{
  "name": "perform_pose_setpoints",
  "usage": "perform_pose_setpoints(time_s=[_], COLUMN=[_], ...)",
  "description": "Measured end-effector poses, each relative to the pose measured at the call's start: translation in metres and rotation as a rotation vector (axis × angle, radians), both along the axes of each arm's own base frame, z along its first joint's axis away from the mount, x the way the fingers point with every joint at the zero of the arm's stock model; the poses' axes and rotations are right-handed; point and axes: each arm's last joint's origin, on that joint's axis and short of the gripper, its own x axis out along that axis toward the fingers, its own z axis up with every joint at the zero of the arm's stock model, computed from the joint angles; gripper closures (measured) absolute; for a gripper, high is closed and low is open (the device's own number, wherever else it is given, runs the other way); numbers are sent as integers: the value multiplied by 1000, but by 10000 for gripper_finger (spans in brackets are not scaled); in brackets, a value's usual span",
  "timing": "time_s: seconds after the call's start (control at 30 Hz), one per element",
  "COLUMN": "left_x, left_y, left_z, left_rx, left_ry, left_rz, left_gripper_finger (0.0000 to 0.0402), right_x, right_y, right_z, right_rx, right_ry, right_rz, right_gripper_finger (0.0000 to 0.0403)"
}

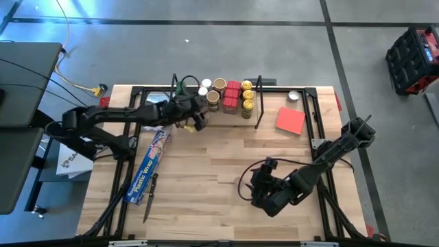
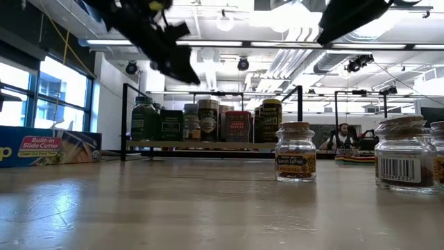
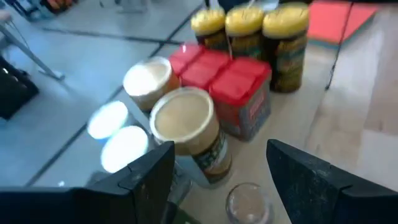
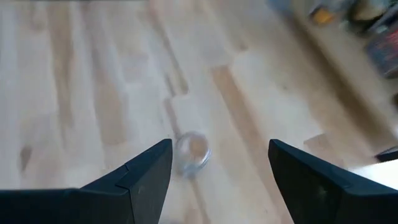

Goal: Shelf spices
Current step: Put the brown seasoning bottle on the shelf and align it with the other brown seasoning bottle

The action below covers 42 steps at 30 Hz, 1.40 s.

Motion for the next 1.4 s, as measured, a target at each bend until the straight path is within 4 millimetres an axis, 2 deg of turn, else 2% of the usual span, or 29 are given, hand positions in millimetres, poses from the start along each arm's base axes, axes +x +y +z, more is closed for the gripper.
perform_pose_setpoints(time_s=[0.1, 0.23, 0.4, 0.5, 0.6, 0.77, 1.07, 1.4], left_x=[-9, -20, -31, -37, -40, -44, -45, -47], left_y=[-19, -56, -100, -119, -133, -142, -141, -140], left_z=[18, 37, 46, 47, 46, 42, 40, 36], left_rx=[-8, -78, -35, 0, 31, 56, 79, 80], left_ry=[-61, -164, -176, -170, -162, -138, -111, -90], left_rz=[-17, -84, -126, -140, -144, -125, -100, -97], left_gripper_finger=[151, 151, 151, 151, 151, 151, 151, 151], right_x=[0, 2, 10, 21, 33, 50, 65, 72], right_y=[1, -1, -7, -9, -14, -27, -45, -49], right_z=[-1, -1, -2, 1, -1, -19, -42, -72], right_rx=[1, -3, 8, 40, 74, 57, 47, 35], right_ry=[39, 78, 171, 156, 133, 200, 300, 387], right_rz=[47, 101, 271, 396, 451, 490, 492, 419], right_gripper_finger=[142, 142, 142, 142, 142, 141, 141, 141])
